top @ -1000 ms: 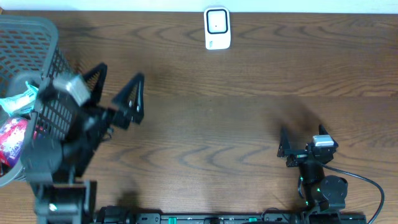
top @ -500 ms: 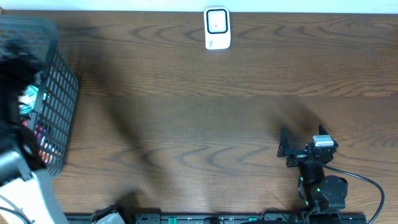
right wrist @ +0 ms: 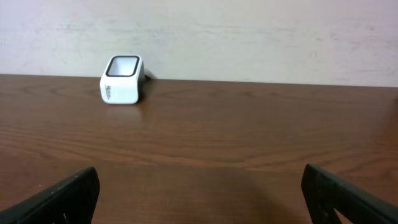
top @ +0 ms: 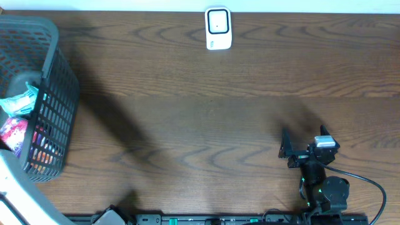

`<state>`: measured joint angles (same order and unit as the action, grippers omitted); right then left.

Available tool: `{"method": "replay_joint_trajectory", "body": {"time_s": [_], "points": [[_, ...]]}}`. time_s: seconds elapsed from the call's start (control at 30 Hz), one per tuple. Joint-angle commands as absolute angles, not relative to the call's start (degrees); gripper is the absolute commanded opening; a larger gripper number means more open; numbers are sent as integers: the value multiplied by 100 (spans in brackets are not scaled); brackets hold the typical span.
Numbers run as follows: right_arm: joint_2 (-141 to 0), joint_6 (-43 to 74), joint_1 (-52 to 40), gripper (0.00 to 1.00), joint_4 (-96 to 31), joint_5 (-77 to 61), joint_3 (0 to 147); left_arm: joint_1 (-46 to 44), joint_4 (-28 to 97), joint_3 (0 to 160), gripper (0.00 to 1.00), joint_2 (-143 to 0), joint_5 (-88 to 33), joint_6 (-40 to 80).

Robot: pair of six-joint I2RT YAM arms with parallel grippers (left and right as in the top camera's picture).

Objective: Scan the item barcode
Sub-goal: 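Reach the left gripper into the basket and grasp the purple-red snack pack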

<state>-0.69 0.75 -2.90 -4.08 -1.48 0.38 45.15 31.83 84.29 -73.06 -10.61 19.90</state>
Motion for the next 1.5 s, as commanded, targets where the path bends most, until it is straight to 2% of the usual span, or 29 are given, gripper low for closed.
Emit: {"method": "replay_joint_trajectory", "body": {"time_s": [0.0, 0.1, 0.17, 0.27, 0.3, 0.47, 0.6, 0.73, 1.03, 1.47], "points": [[-38, 14, -266, 99, -432, -117, 32, 4917, 3715, 9166, 98, -8003, -1411, 2744], [-38, 16, -266, 99, -432, -117, 32, 5175, 4469, 9819, 98, -8906, -2491, 2838], [-38, 14, -266, 99, -432, -117, 32, 5205, 4954, 10012, 98, -9485, -2740, 2842], [-38, 14, -266, 99, -432, -117, 32, 5203, 5249, 10009, 98, -9743, -2209, 2985], [-38, 14, -266, 99, -432, -117, 32, 5205, 5428, 10009, 98, -9870, -1568, 3030], [-38, 14, -266, 99, -432, -117, 32, 5164, 5605, 10009, 98, -9894, -75, 2613], [-38, 14, -266, 99, -432, -117, 32, 5026, 5645, 9918, 98, -9894, 587, 1868], [-38, 14, -266, 99, -432, -117, 32, 4790, 5653, 9671, 98, -9913, 1041, 1629], [-38, 14, -266, 99, -432, -117, 32, 4278, 5780, 9201, 98, -10506, 1144, 1313], [-38, 14, -266, 99, -432, -117, 32, 4261, 5680, 9161, 98, -11845, 1142, 1313]]}}
